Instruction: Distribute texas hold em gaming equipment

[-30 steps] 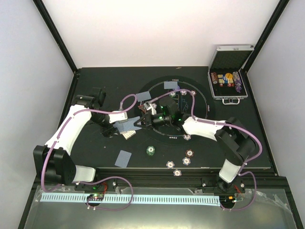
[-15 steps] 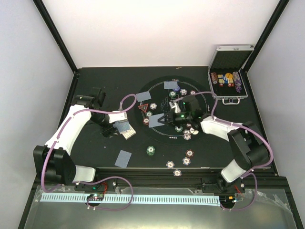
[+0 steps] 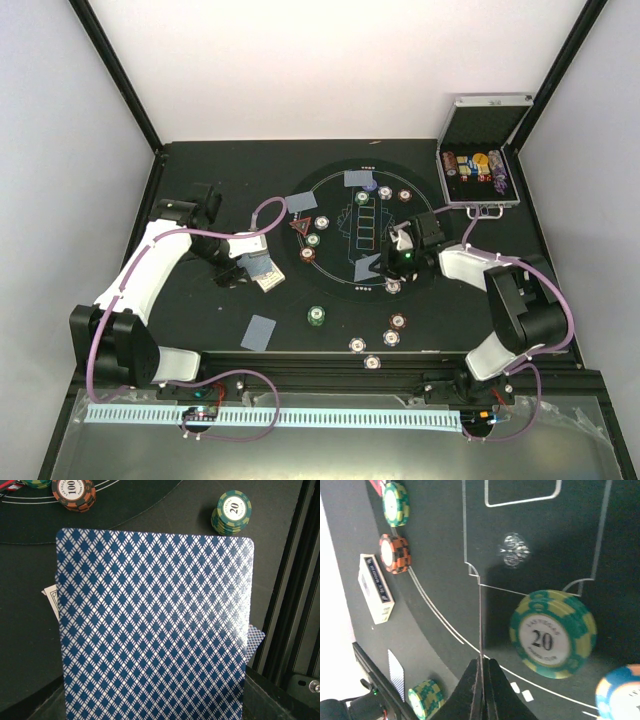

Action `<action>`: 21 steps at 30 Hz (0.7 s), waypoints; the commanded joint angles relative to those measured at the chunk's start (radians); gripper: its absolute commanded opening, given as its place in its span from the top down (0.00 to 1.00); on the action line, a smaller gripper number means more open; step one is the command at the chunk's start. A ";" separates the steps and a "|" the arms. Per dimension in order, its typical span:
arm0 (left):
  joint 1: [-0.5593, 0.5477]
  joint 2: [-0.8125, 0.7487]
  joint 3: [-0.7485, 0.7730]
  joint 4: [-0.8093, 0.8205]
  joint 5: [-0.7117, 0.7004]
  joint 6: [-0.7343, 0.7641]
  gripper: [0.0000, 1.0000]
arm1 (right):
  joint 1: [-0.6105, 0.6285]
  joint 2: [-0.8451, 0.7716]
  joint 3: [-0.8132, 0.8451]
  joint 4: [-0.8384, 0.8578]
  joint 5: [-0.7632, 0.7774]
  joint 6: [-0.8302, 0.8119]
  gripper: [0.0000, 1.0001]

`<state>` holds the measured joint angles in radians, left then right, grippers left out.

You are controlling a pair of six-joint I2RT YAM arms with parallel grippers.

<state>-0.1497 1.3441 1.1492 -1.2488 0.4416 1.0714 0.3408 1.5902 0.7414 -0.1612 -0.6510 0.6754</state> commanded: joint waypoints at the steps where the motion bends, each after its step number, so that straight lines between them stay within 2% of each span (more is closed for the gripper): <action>1: 0.007 -0.009 0.007 -0.003 0.010 0.009 0.98 | -0.017 -0.022 -0.009 -0.049 0.052 -0.048 0.97; 4: 0.007 -0.010 0.007 -0.003 0.014 0.007 0.99 | -0.019 -0.027 -0.003 -0.085 0.090 -0.058 0.91; 9: 0.006 -0.013 0.007 -0.009 0.014 0.012 0.98 | -0.019 -0.085 0.028 -0.206 0.223 -0.082 0.69; 14: 0.007 -0.006 0.010 -0.008 0.020 0.013 0.98 | -0.018 -0.162 0.068 -0.315 0.344 -0.091 0.63; 18: 0.007 -0.005 0.015 -0.008 0.028 0.012 0.98 | 0.013 -0.224 0.096 -0.324 0.349 -0.050 0.53; 21: 0.007 -0.006 0.018 -0.009 0.033 0.011 0.98 | 0.065 -0.248 0.093 -0.221 0.230 0.037 0.43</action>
<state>-0.1497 1.3437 1.1492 -1.2491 0.4423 1.0718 0.3504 1.3785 0.8150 -0.4496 -0.3504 0.6258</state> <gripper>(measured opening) 0.665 0.518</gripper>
